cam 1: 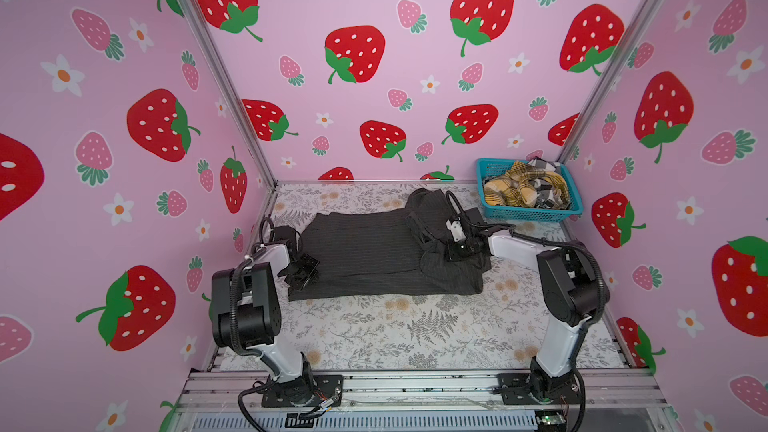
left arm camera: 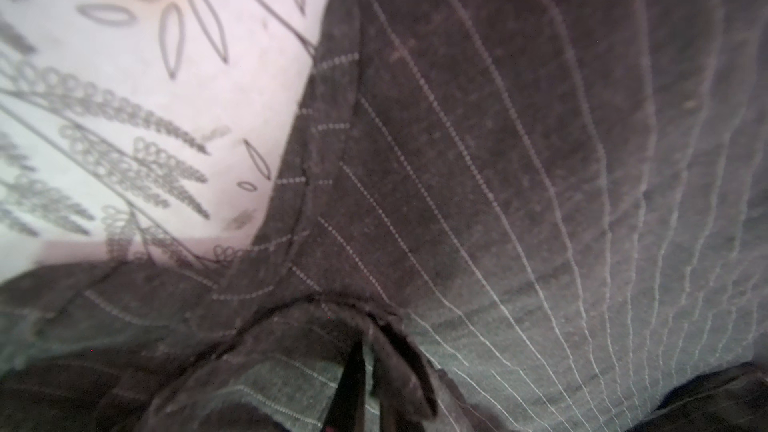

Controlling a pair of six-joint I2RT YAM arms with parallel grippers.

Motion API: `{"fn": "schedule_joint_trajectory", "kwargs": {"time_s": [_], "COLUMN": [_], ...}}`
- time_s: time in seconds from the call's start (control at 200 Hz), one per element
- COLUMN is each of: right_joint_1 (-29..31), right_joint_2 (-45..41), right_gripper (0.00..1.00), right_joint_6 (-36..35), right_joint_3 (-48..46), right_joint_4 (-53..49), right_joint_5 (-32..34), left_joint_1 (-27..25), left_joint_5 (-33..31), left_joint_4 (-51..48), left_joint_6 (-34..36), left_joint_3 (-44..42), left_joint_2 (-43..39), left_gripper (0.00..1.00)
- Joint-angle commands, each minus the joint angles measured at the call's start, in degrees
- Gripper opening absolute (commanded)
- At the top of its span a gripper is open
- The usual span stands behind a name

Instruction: Fold and stack the long sleeve shirts

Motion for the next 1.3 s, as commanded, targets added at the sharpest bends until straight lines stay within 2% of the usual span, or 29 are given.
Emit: {"fn": "schedule_joint_trajectory", "kwargs": {"time_s": [0.0, 0.025, 0.04, 0.075, 0.13, 0.155, 0.195, 0.215, 0.285, 0.345, 0.455, 0.555, 0.59, 0.65, 0.71, 0.745, 0.91, 1.05, 1.2, 1.241, 1.296], "right_joint_1": [-0.37, -0.37, -0.37, -0.37, -0.23, -0.12, 0.18, 0.48, 1.63, 1.92, 1.83, 1.92, 1.92, 1.92, 1.9, 2.01, 2.1, 2.1, 1.92, 1.99, 2.01], "right_joint_2": [-3.18, -3.23, -3.37, -3.85, -4.93, -5.33, -5.46, -5.31, -4.03, -2.63, 0.92, 3.91, 4.73, 4.92, 3.99, 3.07, -0.59, 5.96, 11.95, 12.53, 12.21], "right_gripper": [0.0, 0.0, 0.04, 0.16, 0.42, 0.49, 0.51, 0.55, 0.66, 0.69, 0.68, 0.53, 0.37, 0.18, 0.04, 0.01, 0.0, 0.0, 0.0, 0.09, 0.22], "right_joint_6": [-1.34, -1.59, -1.71, -1.83, -1.83, -1.89, -2.51, -2.84, -3.73, -3.95, -4.22, -5.13, -5.38, -5.7, -5.93, -6.09, -7.17, -7.98, -8.07, -8.07, -8.0], "right_joint_3": [4.06, 4.23, 4.22, 3.83, 2.16, 1.33, 0.62, 0.67, 1.15, 1.7, 3.96, 6.32, 7.22, 8.07, 8.9, 9.38, 12.44, 15.81, 16.52, 16.53, 16.18], "right_joint_4": [-2.44, -3.2, -3.89, -4.1, -3.08, -2.93, -1.67, -1.56, -1.73, -1.21, -1.32, -1.72, -2.32, -2.38, -3.03, -3.77, -3.81, -5.75, -4.44, -4.3, -3.73], "right_joint_5": [4.42, 4.8, 5.09, 5.75, 4.83, 3.97, 2.03, 1.48, 1.74, 2.27, 4.36, 4.9, 4.81, 5.06, 6.84, 7.84, 11.26, 9.94, 11.94, 12.18, 12.89], "left_joint_1": [0.58, 0.64, 0.61, 0.56, 0.61, 0.65, 0.7, 0.65, 0.74, 0.75, 0.9, 1.02, 1.05, 1.09, 1.09, 1.09, 1.09, 1.09, 1.08, 1.1, 1.09], "left_joint_5": [-1.14, -1.1, -1.06, -0.97, -0.99, -1.01, -1.05, -1.12, -1.06, -1.05, -1.1, -1.14, -1.14, -1.31, -1.46, -2.13, -3.94, -3.95, -4.22, -4.1, -3.42], "left_joint_4": [-0.99, -1.0, -1.0, -1.09, -1.14, -1.14, -1.28, -1.28, -1.23, -1.22, -1.28, -1.28, -1.29, -1.39, -1.4, -1.71, -2.64, -2.94, -3.19, -3.25, -2.83], "left_joint_6": [0.49, 0.52, 0.48, 0.57, 0.54, 0.6, 0.67, 0.71, 0.67, 0.67, 0.7, 0.63, 0.62, 0.65, 0.78, 0.96, 1.27, 1.44, 1.83, 1.85, 1.91], "left_joint_3": [-0.31, -0.35, -0.3, -0.26, -0.18, -0.15, -0.06, -0.05, 0.13, 0.18, 0.36, 0.24, 0.3, 0.27, 0.25, 0.4, 0.58, 0.96, 1.15, 1.2, 1.28], "left_joint_2": [0.81, 0.8, 0.78, 0.86, 0.86, 0.81, 0.85, 0.89, 1.06, 1.2, 1.72, 1.84, 1.73, 1.69, 1.64, 1.66, 1.17, 1.5, 1.61, 1.72, 1.86], "left_gripper": [0.11, 0.11, 0.11, 0.11, 0.11, 0.1, 0.11, 0.11, 0.1, 0.1, 0.1, 0.09, 0.09, 0.09, 0.09, 0.08, 0.07, 0.07, 0.07, 0.09, 0.2]}}
